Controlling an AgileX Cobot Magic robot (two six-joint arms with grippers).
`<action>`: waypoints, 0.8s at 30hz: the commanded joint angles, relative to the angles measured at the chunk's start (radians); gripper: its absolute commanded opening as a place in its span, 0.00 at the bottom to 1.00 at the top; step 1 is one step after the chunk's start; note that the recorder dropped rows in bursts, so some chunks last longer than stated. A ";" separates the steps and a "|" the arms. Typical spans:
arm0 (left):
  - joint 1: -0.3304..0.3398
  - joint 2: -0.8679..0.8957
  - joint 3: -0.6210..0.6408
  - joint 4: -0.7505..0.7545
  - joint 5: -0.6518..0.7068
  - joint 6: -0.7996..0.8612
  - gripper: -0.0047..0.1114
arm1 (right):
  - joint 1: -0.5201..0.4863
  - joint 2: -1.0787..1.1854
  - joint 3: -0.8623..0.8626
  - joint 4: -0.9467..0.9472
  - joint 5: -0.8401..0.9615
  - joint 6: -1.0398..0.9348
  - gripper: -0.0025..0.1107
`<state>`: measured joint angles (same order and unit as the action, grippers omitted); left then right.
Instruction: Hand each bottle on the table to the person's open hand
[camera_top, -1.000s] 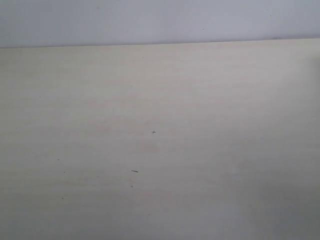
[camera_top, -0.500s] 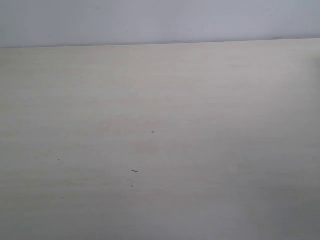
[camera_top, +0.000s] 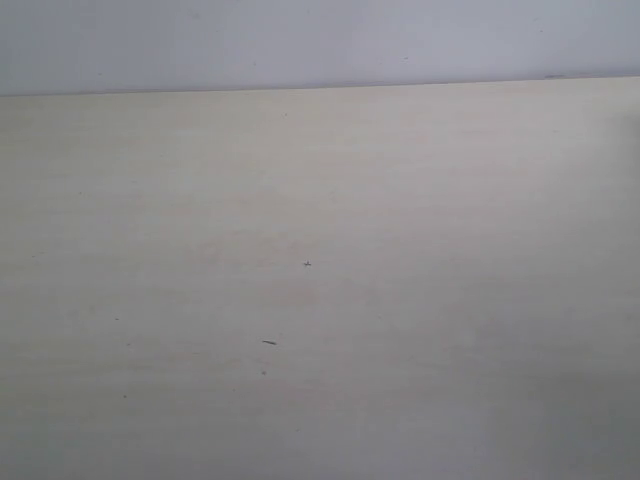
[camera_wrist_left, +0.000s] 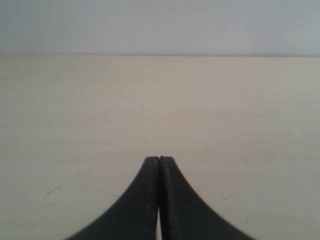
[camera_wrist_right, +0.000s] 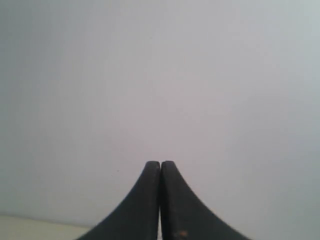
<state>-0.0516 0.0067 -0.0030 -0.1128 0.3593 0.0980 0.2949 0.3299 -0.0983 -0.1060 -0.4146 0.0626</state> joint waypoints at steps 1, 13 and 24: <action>0.003 -0.007 0.003 -0.007 -0.005 -0.002 0.05 | -0.100 -0.081 0.005 -0.004 0.021 -0.008 0.02; 0.003 -0.007 0.003 -0.007 -0.005 -0.002 0.05 | -0.230 -0.273 0.005 -0.001 0.438 -0.007 0.02; 0.003 -0.007 0.003 -0.007 -0.005 -0.002 0.05 | -0.230 -0.304 0.005 0.002 0.687 0.040 0.02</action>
<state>-0.0516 0.0067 -0.0030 -0.1128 0.3593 0.0980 0.0705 0.0328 -0.0983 -0.1021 0.2431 0.0864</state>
